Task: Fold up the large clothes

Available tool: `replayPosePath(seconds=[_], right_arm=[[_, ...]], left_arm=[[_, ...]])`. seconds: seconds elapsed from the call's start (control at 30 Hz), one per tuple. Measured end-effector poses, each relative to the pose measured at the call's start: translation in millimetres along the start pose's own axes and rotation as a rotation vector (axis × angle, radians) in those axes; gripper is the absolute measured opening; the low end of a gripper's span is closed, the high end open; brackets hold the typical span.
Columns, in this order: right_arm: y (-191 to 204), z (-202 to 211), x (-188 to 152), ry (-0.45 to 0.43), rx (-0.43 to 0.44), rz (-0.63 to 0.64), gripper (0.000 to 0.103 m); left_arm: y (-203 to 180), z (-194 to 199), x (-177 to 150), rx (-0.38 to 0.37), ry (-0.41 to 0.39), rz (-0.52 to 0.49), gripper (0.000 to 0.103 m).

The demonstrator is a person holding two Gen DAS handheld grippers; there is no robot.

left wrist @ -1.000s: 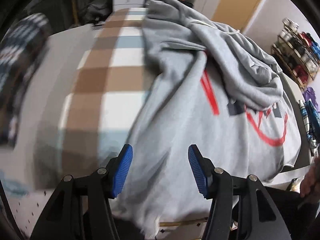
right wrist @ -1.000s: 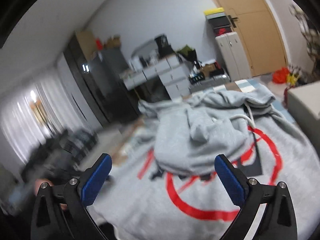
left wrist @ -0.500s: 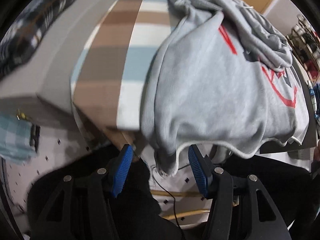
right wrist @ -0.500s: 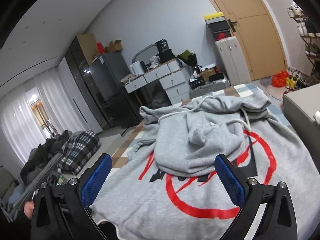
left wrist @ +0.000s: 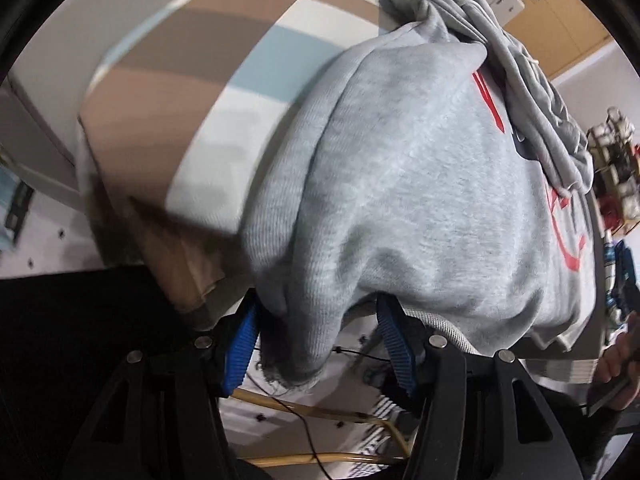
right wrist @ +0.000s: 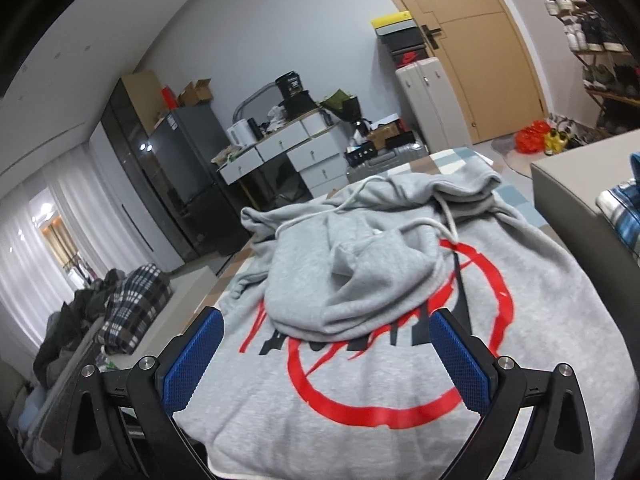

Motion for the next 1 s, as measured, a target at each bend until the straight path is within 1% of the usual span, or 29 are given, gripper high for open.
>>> replayPosePath(seconds=[0.07, 0.1, 0.13, 0.17, 0.2, 0.23, 0.3, 0.37, 0.43, 0.5, 0.53, 0.6, 0.67, 0.7, 0.73, 0.77, 0.8, 0.83, 0.9, 0.93, 0.97, 1.0], right_arm=[[-5.2, 2.1, 2.7, -0.007, -0.001, -0.022, 0.103], [-8.5, 2.4, 3.8, -0.009, -0.006, -0.035, 0.103], [-11.6, 2.0, 4.4, -0.007, -0.011, -0.049, 0.103], [-13.4, 1.5, 4.7, -0.005, -0.016, -0.059, 0.103], [-15.7, 0.9, 4.6, -0.003, -0.02, -0.068, 0.103], [-17.4, 0.3, 4.3, 0.001, -0.024, -0.074, 0.103], [-19.8, -1.3, 3.3, 0.011, -0.03, -0.077, 0.103], [-19.6, -3.1, 1.8, 0.021, -0.03, -0.078, 0.103], [-14.9, -5.6, -1.6, 0.039, -0.019, -0.068, 0.103], [-6.1, -8.9, -8.3, 0.065, -0.006, -0.035, 0.103], [1.7, -11.1, -14.2, 0.09, 0.006, -0.007, 0.103], [31.9, -15.8, -34.9, 0.173, 0.094, 0.077, 0.103], [63.8, -14.6, -55.4, 0.208, 0.152, 0.187, 0.103], [82.0, -12.4, -67.9, 0.218, 0.178, 0.252, 0.103], [99.4, -10.1, -81.2, 0.232, 0.206, 0.301, 0.103], [111.2, -8.3, -91.1, 0.245, 0.228, 0.315, 0.103], [122.8, -6.9, -101.1, 0.262, 0.26, 0.303, 0.103], [136.0, -4.2, -114.9, 0.295, 0.323, 0.25, 0.103], [147.8, -0.7, -133.9, 0.349, 0.392, 0.163, 0.103], [152.4, 3.4, -143.1, 0.342, 0.4, 0.124, 0.103], [155.4, 7.1, -148.0, 0.318, 0.39, 0.135, 0.103], [159.0, 11.2, -153.2, 0.278, 0.358, 0.186, 0.103]], left_arm=[[0.7, -1.0, -1.0, -0.009, -0.002, -0.002, 0.05], [0.0, -0.5, -1.0, -0.016, -0.006, -0.004, 0.047], [-2.0, 0.3, -2.2, -0.034, -0.015, -0.011, 0.031], [-8.1, 3.4, -2.4, -0.067, -0.025, -0.031, 0.02], [-13.4, 7.2, -3.3, -0.076, -0.035, -0.055, 0.006], [-19.0, 9.3, -4.1, -0.081, -0.045, -0.072, 0.004], [-24.8, 16.7, -6.0, -0.137, -0.062, -0.082, 0.002], [-26.5, 22.7, -11.5, -0.185, -0.035, -0.074, 0.001], [-31.2, 33.5, -14.9, -0.255, -0.018, -0.067, 0.001], [-38.9, 48.8, -14.5, -0.358, 0.003, -0.063, 0.001], [-50.5, 59.1, -11.5, -0.398, -0.001, -0.055, 0.001], [-64.7, 77.8, -8.1, -0.498, -0.006, -0.043, 0.001], [-73.7, 94.2, -0.1, -0.577, -0.018, -0.033, 0.001], [-86.0, 98.4, 6.9, -0.606, -0.024, -0.032, 0.001], [-89.1, 100.3, 10.9, -0.629, -0.027, -0.033, 0.001], [-94.3, 104.2, 14.0, -0.652, -0.028, -0.039, 0.001], [-98.7, 105.9, 16.8, -0.662, -0.034, -0.041, 0.001], [-105.3, 108.9, 18.7, -0.673, -0.038, -0.049, 0.001], [-118.2, 116.2, 16.3, -0.7, -0.043, -0.068, 0.001], [-118.5, 118.8, 13.8, -0.705, -0.043, -0.079, 0.001], [-116.7, 121.8, 13.3, -0.708, -0.045, -0.087, 0.001], [-117.7, 123.5, 10.1, -0.71, -0.046, -0.096, 0.001]])
Point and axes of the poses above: each gripper's, at about its wrist camera, not at the fingertips, and z roughly against the way its jaws point, y to its left, x to its top, the point moved 10 cm from there along -z, roughly the way its jaws point, and after that the axes turned 9 degrees about -z, right-handed, at the moved point
